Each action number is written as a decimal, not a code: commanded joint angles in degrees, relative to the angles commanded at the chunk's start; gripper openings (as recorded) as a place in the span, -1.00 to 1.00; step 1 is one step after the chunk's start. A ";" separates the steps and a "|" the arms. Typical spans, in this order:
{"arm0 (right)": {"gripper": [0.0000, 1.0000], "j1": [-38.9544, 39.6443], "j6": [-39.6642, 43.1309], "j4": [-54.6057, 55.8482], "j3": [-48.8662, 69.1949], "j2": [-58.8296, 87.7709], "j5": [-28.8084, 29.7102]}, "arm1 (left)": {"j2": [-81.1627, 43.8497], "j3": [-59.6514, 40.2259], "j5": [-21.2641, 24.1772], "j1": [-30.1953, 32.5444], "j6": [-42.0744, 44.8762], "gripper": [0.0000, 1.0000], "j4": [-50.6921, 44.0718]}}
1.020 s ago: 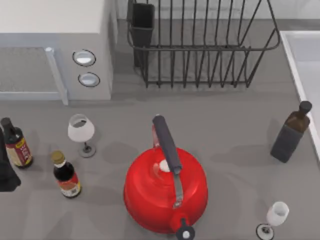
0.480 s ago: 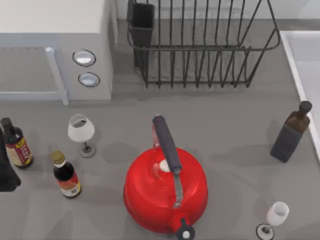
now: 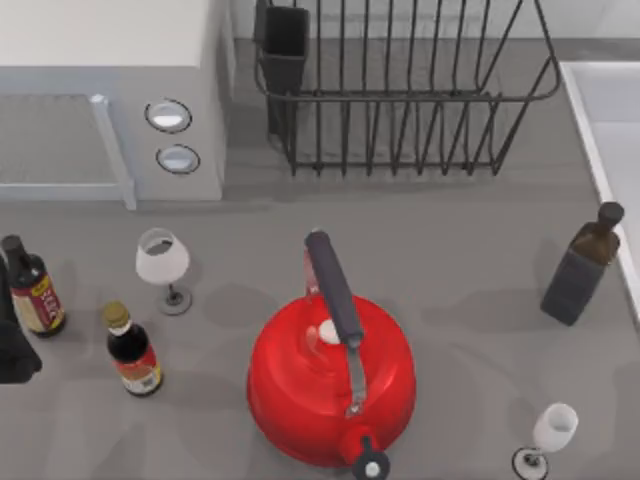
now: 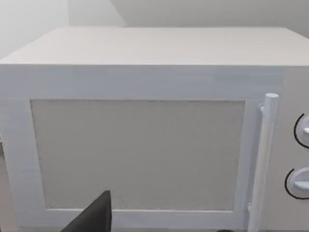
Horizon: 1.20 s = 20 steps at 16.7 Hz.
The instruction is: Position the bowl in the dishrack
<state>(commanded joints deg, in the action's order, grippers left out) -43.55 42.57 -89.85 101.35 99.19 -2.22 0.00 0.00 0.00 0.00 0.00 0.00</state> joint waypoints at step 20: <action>-1.00 81.51 -36.29 64.51 -11.89 -9.67 46.46 | 0.00 0.00 0.00 0.00 0.00 1.00 0.00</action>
<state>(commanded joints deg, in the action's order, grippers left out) 37.96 6.29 -25.34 89.46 89.52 44.24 0.00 0.00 0.00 0.00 0.00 0.00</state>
